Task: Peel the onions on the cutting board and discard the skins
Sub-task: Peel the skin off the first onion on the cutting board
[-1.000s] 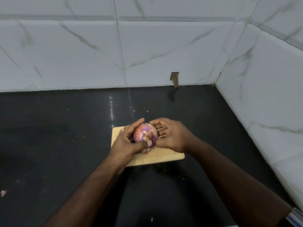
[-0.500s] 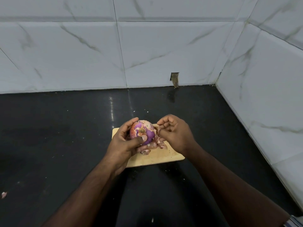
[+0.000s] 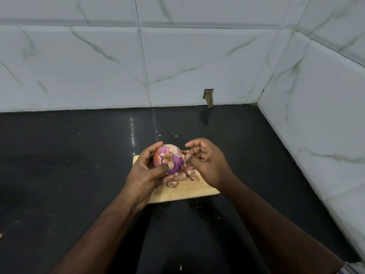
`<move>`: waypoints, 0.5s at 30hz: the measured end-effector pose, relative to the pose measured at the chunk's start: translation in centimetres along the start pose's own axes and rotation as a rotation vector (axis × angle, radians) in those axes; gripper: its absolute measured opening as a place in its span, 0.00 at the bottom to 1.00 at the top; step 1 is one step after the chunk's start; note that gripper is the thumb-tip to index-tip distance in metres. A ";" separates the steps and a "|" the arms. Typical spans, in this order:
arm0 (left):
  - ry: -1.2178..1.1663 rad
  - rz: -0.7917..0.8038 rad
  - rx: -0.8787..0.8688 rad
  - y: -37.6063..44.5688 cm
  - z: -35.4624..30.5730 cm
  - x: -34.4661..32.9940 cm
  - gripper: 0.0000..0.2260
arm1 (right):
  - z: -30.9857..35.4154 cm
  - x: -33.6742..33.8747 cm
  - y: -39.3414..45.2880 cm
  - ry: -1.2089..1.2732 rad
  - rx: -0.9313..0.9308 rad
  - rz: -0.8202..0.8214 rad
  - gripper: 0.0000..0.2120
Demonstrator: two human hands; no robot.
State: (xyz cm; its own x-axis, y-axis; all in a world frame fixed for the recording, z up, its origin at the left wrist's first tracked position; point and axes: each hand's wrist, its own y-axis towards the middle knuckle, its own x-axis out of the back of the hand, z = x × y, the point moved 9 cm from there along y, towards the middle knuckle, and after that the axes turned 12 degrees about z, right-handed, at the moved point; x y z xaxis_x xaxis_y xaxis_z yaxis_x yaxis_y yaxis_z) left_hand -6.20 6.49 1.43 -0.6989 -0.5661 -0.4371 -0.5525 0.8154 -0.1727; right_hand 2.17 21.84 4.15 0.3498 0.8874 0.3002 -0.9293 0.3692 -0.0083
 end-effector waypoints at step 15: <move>0.007 -0.020 -0.014 0.2 0.2 -0.1 0.28 | 0.6 -0.5 -0.1 0.010 -0.009 -0.013 0.12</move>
State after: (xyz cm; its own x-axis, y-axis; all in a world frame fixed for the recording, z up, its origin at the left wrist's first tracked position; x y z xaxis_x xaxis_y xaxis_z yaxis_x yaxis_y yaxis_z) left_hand -6.20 6.74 1.23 -0.6907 -0.5832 -0.4276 -0.5727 0.8022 -0.1690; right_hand 1.98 21.23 4.54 0.3632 0.8852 0.2908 -0.9236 0.3832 -0.0128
